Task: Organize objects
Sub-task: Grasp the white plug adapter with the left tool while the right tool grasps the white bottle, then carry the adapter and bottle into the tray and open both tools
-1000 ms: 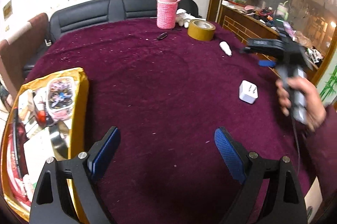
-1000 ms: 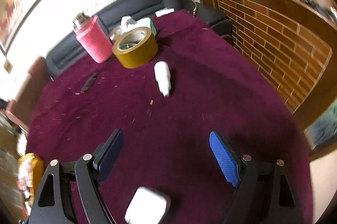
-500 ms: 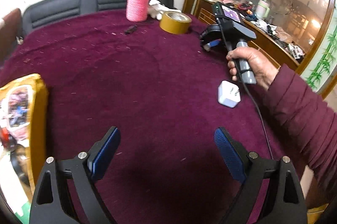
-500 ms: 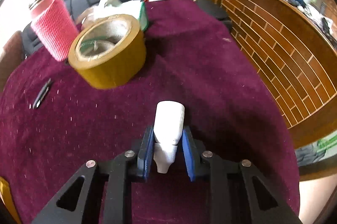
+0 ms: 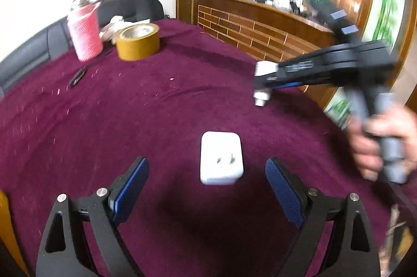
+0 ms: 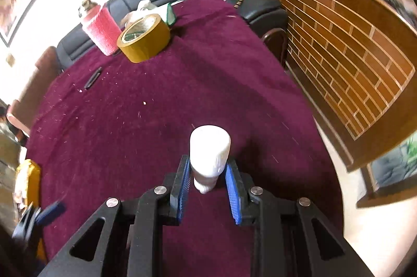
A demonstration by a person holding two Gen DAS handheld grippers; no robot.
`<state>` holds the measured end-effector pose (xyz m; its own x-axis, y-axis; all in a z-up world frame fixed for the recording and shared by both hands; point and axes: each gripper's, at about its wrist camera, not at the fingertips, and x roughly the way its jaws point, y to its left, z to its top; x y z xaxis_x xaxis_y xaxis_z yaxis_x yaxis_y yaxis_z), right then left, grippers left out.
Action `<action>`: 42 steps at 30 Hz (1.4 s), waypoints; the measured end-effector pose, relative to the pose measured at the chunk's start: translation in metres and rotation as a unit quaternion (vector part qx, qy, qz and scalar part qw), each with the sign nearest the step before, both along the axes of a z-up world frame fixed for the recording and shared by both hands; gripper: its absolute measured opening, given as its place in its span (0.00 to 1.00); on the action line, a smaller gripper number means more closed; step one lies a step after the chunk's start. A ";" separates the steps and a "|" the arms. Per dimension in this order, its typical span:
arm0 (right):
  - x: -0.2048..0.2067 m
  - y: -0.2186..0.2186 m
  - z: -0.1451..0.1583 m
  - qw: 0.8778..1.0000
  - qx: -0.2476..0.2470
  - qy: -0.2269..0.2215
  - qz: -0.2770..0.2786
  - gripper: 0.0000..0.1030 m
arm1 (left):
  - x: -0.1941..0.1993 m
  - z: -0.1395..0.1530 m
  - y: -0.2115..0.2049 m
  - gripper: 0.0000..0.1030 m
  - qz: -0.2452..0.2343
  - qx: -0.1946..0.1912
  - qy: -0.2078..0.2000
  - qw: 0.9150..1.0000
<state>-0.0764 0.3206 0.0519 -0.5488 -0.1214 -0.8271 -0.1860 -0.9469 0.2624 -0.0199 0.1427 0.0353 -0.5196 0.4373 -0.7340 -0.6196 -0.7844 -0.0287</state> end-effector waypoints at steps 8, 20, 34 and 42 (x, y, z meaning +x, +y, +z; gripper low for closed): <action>0.045 0.013 0.005 0.999 -0.042 0.020 -0.015 0.28 | -0.014 -0.032 0.030 0.45 0.002 -0.043 -0.032 0.999; 0.068 -0.037 0.015 0.997 -0.057 0.036 0.025 0.28 | 0.020 0.006 -0.048 0.37 0.064 0.058 -0.056 0.995; 0.092 -0.221 0.056 0.975 -0.063 0.071 0.203 0.28 | 0.118 0.054 -0.239 0.37 0.193 0.123 0.007 0.973; 0.119 -0.356 0.051 0.939 -0.094 0.053 0.326 0.28 | 0.147 0.036 -0.370 0.37 0.331 0.124 -0.001 0.935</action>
<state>0.0423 -0.0357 0.1032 -0.3851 -0.5981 -0.7029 0.4541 -0.7858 0.4199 0.1269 -0.2277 0.0716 -0.7358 0.1776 -0.6535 -0.0002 -0.9650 -0.2622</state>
